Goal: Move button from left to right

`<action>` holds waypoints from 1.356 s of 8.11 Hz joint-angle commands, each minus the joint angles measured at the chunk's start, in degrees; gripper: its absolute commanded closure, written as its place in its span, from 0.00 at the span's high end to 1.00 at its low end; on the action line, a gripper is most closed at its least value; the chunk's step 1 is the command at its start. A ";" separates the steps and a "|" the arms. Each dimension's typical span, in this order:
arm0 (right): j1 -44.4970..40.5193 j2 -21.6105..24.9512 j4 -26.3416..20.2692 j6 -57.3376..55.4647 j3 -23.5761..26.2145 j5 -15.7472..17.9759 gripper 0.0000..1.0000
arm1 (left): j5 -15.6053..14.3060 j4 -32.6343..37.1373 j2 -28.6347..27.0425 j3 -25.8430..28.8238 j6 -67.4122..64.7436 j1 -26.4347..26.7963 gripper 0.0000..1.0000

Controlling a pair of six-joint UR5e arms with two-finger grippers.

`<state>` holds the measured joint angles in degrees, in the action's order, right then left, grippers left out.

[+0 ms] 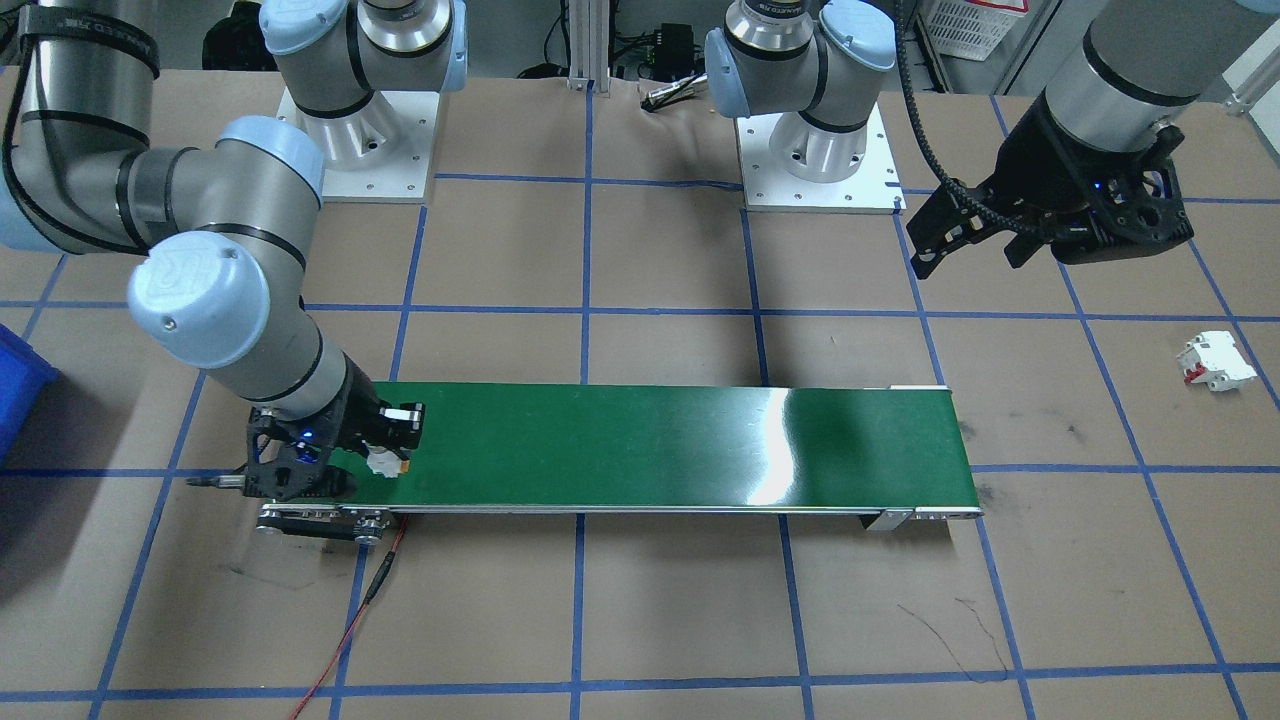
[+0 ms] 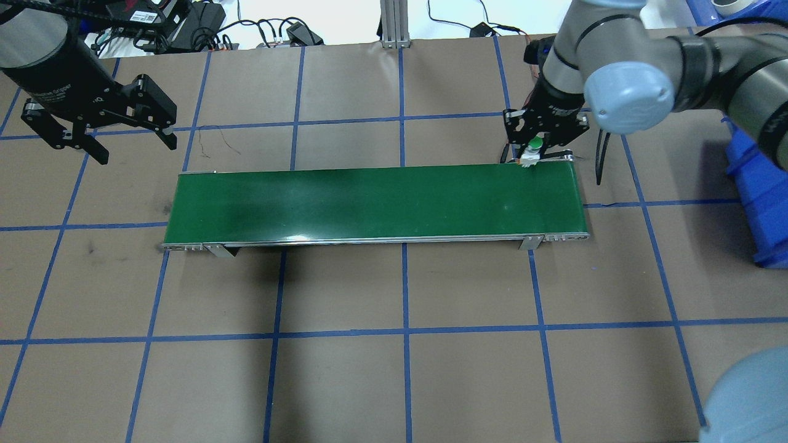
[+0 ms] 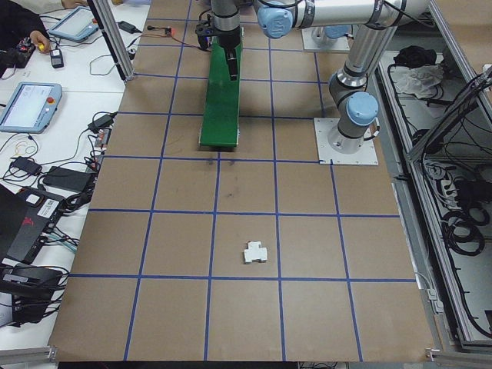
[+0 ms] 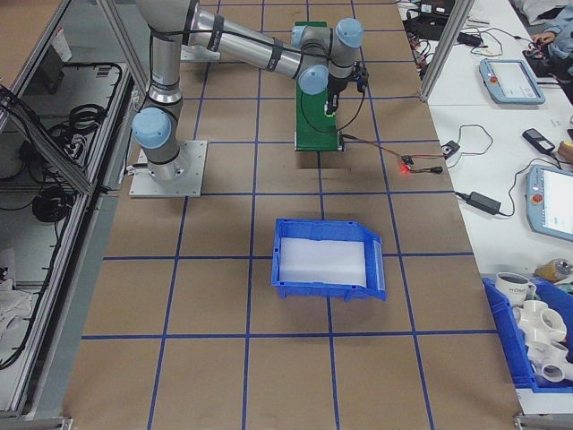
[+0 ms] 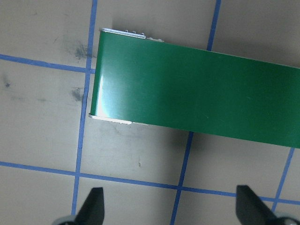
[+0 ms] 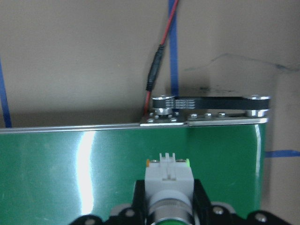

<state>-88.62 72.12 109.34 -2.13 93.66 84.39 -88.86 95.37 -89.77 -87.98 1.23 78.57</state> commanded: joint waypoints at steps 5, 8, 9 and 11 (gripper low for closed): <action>34.35 6.10 -14.60 22.47 -11.03 3.59 0.00 | 0.00 -0.09 0.12 0.00 0.00 0.00 1.00; 43.87 1.82 -11.20 38.12 -11.13 7.18 0.00 | 0.00 -0.09 0.21 0.00 0.00 0.00 1.00; 46.67 -1.51 -7.52 43.21 -11.13 7.46 0.00 | 0.00 -0.09 0.30 0.00 0.00 0.00 1.00; 47.05 -5.32 -1.44 46.78 -11.04 7.11 0.00 | -0.09 -0.09 0.30 0.00 0.09 0.00 1.00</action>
<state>-42.76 70.16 102.56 40.82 82.55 91.48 -88.90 95.27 -89.50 -87.98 1.23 78.57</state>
